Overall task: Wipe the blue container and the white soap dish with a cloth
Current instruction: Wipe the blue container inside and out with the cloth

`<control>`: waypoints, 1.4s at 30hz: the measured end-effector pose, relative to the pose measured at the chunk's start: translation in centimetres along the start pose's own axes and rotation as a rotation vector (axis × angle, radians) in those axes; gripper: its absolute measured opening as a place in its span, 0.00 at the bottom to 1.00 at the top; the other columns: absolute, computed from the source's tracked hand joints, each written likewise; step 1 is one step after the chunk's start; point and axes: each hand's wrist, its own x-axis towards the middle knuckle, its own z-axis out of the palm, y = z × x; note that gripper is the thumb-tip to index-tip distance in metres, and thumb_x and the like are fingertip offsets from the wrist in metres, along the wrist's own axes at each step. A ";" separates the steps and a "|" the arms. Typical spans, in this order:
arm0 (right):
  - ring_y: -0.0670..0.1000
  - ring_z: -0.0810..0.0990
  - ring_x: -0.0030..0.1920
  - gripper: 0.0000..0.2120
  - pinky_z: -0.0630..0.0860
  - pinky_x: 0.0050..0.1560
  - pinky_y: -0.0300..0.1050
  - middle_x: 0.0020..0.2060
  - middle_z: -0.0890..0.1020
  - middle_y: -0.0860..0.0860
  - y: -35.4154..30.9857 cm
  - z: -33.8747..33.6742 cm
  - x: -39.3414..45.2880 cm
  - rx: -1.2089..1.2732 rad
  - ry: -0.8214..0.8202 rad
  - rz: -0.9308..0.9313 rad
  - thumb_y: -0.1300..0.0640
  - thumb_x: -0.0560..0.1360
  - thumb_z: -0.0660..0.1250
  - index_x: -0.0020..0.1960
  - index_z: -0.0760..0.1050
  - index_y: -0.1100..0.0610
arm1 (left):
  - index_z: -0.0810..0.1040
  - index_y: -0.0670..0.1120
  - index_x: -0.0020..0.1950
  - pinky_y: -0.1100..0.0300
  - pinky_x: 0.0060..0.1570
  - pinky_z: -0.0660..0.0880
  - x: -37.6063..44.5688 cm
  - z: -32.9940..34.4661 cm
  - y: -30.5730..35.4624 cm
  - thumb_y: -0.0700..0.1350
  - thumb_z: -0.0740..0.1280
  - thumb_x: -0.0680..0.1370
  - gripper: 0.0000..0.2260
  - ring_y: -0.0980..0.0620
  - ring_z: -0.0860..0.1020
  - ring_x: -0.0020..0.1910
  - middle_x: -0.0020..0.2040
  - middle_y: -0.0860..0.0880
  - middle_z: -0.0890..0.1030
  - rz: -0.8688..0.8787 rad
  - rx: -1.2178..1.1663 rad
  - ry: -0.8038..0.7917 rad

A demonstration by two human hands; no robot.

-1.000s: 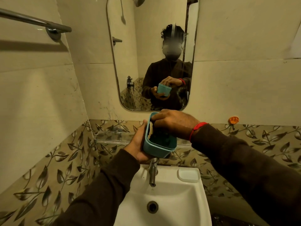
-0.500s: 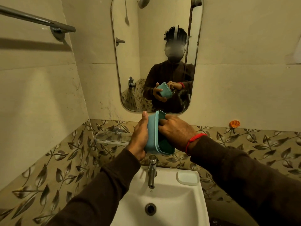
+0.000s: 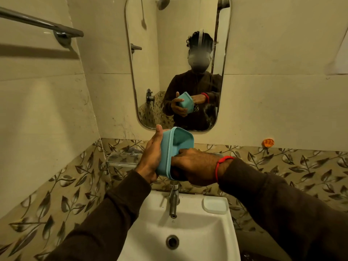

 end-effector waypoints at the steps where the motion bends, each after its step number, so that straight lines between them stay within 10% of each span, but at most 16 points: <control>1: 0.54 0.78 0.51 0.13 0.77 0.55 0.51 0.53 0.81 0.56 -0.1 -0.5 -0.1 0.015 -0.039 -0.003 0.61 0.77 0.66 0.62 0.74 0.57 | 0.80 0.47 0.64 0.49 0.47 0.84 -0.1 0.0 -0.3 0.72 0.58 0.72 0.35 0.40 0.85 0.53 0.55 0.40 0.86 -0.011 0.012 -0.033; 7: 0.51 0.77 0.45 0.10 0.77 0.43 0.45 0.43 0.78 0.48 1.8 -4.4 -1.6 0.025 -0.285 0.116 0.65 0.74 0.62 0.46 0.73 0.50 | 0.84 0.55 0.57 0.43 0.43 0.83 0.3 -2.7 0.5 0.76 0.55 0.72 0.32 0.41 0.86 0.50 0.53 0.42 0.87 -0.056 -0.094 0.026; 14: 0.45 0.75 0.47 0.09 0.75 0.48 0.40 0.49 0.77 0.43 2.5 -4.9 -0.7 0.135 0.574 -0.001 0.60 0.77 0.62 0.54 0.78 0.53 | 0.80 0.55 0.63 0.46 0.43 0.83 0.1 -1.2 1.0 0.73 0.49 0.78 0.32 0.41 0.86 0.53 0.56 0.42 0.87 -0.142 -0.125 -0.045; 21: 0.58 0.79 0.52 0.17 0.76 0.51 0.48 0.60 0.82 0.54 3.7 -2.2 1.5 -0.434 0.314 -0.182 0.60 0.71 0.75 0.59 0.81 0.57 | 0.79 0.49 0.66 0.44 0.41 0.83 -0.2 0.3 1.5 0.75 0.51 0.77 0.36 0.36 0.86 0.45 0.53 0.35 0.86 -0.330 -0.217 -0.068; 24: 0.57 0.78 0.56 0.14 0.75 0.58 0.49 0.59 0.82 0.53 3.8 -0.8 2.2 -0.486 0.234 -0.149 0.57 0.75 0.71 0.60 0.80 0.56 | 0.79 0.48 0.66 0.38 0.55 0.80 0.0 0.4 1.0 0.74 0.53 0.76 0.36 0.35 0.84 0.52 0.54 0.36 0.86 -0.353 -0.120 -0.025; 36: 0.54 0.78 0.54 0.15 0.76 0.58 0.53 0.55 0.80 0.56 2.5 0.4 0.4 -0.051 -0.170 0.087 0.61 0.74 0.68 0.61 0.76 0.59 | 0.79 0.45 0.67 0.39 0.62 0.77 -0.9 1.3 -1.7 0.71 0.52 0.79 0.35 0.35 0.82 0.58 0.59 0.35 0.84 -0.381 -0.163 -0.023; 42: 0.53 0.77 0.54 0.11 0.73 0.53 0.43 0.53 0.82 0.54 3.5 -1.5 0.0 0.013 0.232 -0.052 0.61 0.75 0.69 0.58 0.80 0.58 | 0.78 0.46 0.67 0.42 0.63 0.76 -1.0 1.4 -0.6 0.71 0.55 0.78 0.34 0.35 0.80 0.61 0.61 0.34 0.83 -0.429 -0.222 -0.122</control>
